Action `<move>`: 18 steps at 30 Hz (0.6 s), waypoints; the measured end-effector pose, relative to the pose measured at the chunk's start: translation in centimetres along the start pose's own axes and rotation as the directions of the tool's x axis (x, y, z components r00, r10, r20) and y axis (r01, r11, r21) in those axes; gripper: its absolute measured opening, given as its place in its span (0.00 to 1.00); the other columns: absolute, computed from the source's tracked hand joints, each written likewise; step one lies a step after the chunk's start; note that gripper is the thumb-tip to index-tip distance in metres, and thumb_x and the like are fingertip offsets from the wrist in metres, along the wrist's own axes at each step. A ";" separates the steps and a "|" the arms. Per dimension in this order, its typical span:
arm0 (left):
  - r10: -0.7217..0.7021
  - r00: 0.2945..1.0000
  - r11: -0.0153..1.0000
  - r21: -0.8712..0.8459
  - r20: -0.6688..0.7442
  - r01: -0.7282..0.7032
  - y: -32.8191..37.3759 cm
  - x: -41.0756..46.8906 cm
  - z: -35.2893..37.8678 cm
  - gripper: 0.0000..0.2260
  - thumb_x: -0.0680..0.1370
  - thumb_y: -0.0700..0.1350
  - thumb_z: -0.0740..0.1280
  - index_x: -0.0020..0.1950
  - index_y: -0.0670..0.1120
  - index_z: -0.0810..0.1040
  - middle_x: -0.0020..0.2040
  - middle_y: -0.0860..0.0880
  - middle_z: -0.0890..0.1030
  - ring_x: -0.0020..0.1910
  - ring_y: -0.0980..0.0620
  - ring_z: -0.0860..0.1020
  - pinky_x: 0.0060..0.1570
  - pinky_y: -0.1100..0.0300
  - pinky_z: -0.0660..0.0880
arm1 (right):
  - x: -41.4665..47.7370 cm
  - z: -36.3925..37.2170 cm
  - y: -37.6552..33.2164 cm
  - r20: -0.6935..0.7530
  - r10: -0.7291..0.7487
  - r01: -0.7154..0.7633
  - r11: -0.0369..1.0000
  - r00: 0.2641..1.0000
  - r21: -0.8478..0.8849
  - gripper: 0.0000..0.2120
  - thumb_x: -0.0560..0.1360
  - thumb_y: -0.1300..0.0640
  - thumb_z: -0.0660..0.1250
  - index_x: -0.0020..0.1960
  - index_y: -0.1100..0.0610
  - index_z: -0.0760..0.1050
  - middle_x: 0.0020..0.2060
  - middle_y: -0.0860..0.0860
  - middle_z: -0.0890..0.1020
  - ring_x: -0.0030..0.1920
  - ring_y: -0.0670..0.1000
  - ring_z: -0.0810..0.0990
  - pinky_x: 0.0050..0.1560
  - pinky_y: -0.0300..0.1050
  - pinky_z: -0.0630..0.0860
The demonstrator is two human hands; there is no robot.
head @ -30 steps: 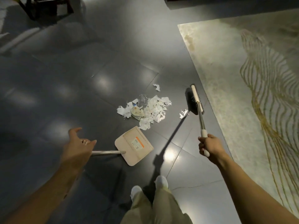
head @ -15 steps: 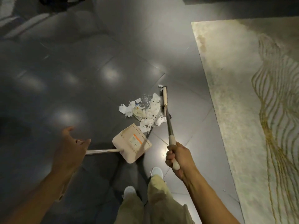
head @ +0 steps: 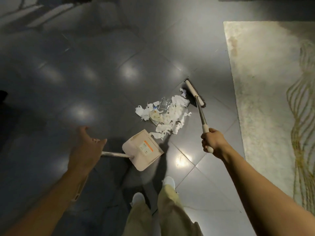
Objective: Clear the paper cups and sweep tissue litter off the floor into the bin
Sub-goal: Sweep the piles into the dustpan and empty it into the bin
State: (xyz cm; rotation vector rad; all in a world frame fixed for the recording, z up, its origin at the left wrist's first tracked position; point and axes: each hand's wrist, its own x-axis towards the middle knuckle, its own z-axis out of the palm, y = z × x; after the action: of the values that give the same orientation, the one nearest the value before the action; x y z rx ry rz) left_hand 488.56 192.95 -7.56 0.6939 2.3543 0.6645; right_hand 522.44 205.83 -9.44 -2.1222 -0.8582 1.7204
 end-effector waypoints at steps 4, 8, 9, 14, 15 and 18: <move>0.000 1.000 1.000 -0.005 0.001 0.000 0.3 1.8 1.3 0.25 0.72 0.45 0.71 0.58 0.58 0.58 0.38 0.40 0.75 0.35 0.39 0.74 0.39 0.43 0.75 | 1.5 0.1 0.3 0.069 0.041 -0.030 0.988 0.997 -0.153 0.14 0.77 0.70 0.54 0.62 0.67 0.67 0.27 0.55 0.69 0.20 0.49 0.66 0.20 0.35 0.65; 0.102 0.995 0.990 0.097 -0.010 -0.101 2.7 2.5 2.6 0.24 0.72 0.50 0.69 0.63 0.44 0.63 0.42 0.41 0.77 0.45 0.40 0.77 0.51 0.56 0.70 | 0.7 -0.8 1.7 0.137 0.078 -0.041 0.966 0.988 -0.257 0.12 0.79 0.66 0.56 0.61 0.57 0.66 0.25 0.55 0.70 0.19 0.48 0.67 0.21 0.37 0.67; 0.105 0.994 0.988 0.115 -0.024 -0.102 3.7 2.6 2.7 0.25 0.72 0.50 0.69 0.64 0.43 0.63 0.45 0.41 0.79 0.48 0.40 0.77 0.53 0.56 0.69 | 0.3 -1.1 2.0 0.145 0.096 -0.053 0.960 0.985 -0.276 0.10 0.79 0.65 0.55 0.59 0.56 0.66 0.24 0.54 0.69 0.20 0.48 0.67 0.22 0.37 0.67; 0.084 0.991 0.995 0.063 -0.101 -0.078 7.5 2.5 3.0 0.23 0.75 0.44 0.69 0.65 0.44 0.63 0.48 0.42 0.75 0.49 0.40 0.77 0.47 0.53 0.71 | -3.4 -2.1 2.7 0.187 0.186 -0.131 0.952 0.965 -0.275 0.10 0.79 0.62 0.55 0.58 0.55 0.70 0.22 0.52 0.66 0.22 0.47 0.64 0.22 0.36 0.64; 0.084 0.991 0.996 0.042 -0.100 -0.080 7.9 2.4 3.1 0.22 0.75 0.44 0.69 0.65 0.43 0.63 0.48 0.42 0.74 0.49 0.41 0.76 0.46 0.54 0.70 | -4.3 -2.1 2.9 0.198 0.201 -0.148 0.956 0.959 -0.254 0.10 0.79 0.62 0.56 0.58 0.55 0.70 0.21 0.51 0.66 0.22 0.47 0.63 0.21 0.36 0.63; 0.064 0.991 0.998 0.008 -0.114 -0.063 8.4 2.8 3.4 0.22 0.76 0.43 0.68 0.65 0.41 0.63 0.55 0.40 0.76 0.54 0.41 0.77 0.49 0.56 0.71 | -7.0 -2.0 3.3 0.245 0.254 -0.223 0.964 0.936 -0.146 0.09 0.79 0.63 0.55 0.56 0.56 0.70 0.22 0.50 0.65 0.20 0.45 0.61 0.19 0.33 0.60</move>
State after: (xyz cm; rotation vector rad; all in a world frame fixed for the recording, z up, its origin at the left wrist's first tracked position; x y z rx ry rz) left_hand 491.55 201.87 -6.03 0.7535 2.4469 0.7455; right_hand 524.44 199.35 -5.19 -2.1811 -0.8112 2.1641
